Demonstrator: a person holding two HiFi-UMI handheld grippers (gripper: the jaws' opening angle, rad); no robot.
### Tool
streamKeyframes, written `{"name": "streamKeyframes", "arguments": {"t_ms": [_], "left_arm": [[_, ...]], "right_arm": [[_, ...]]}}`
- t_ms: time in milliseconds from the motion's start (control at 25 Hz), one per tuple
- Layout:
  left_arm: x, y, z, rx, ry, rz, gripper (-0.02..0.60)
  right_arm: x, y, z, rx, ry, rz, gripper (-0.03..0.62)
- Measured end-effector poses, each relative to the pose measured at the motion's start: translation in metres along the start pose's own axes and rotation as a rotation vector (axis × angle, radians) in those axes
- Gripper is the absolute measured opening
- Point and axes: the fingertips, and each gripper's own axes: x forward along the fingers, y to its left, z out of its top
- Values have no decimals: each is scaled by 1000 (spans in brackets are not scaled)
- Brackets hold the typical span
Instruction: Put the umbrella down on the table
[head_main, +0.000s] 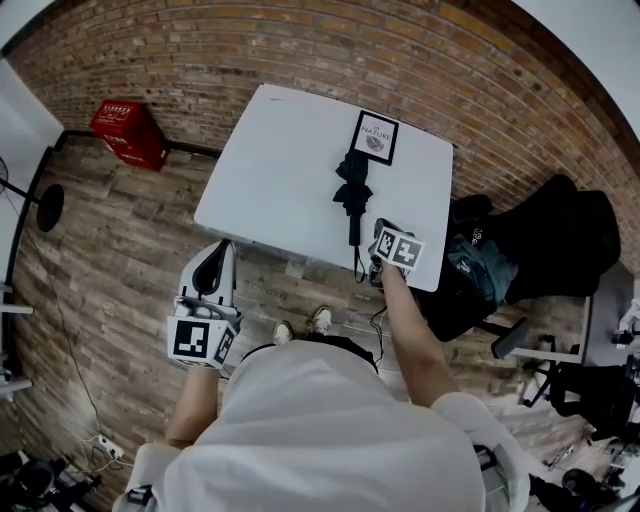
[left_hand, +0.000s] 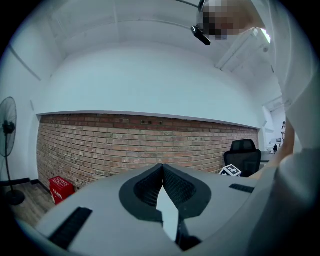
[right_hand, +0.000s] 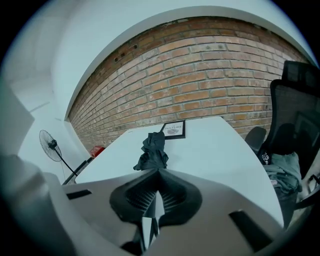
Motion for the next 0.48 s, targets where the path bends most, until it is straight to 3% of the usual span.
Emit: {"name": "streamKeyframes", "arguments": {"t_ms": [200,480], "left_arm": [[2,-5,-1,-2,-2,-20,23],[4,-4,5,-1,-25,-18,23]], "right_arm": [[-8,-5,12,22,-41,-1,20],[-27,1,61,17,-161,29,20]]}}
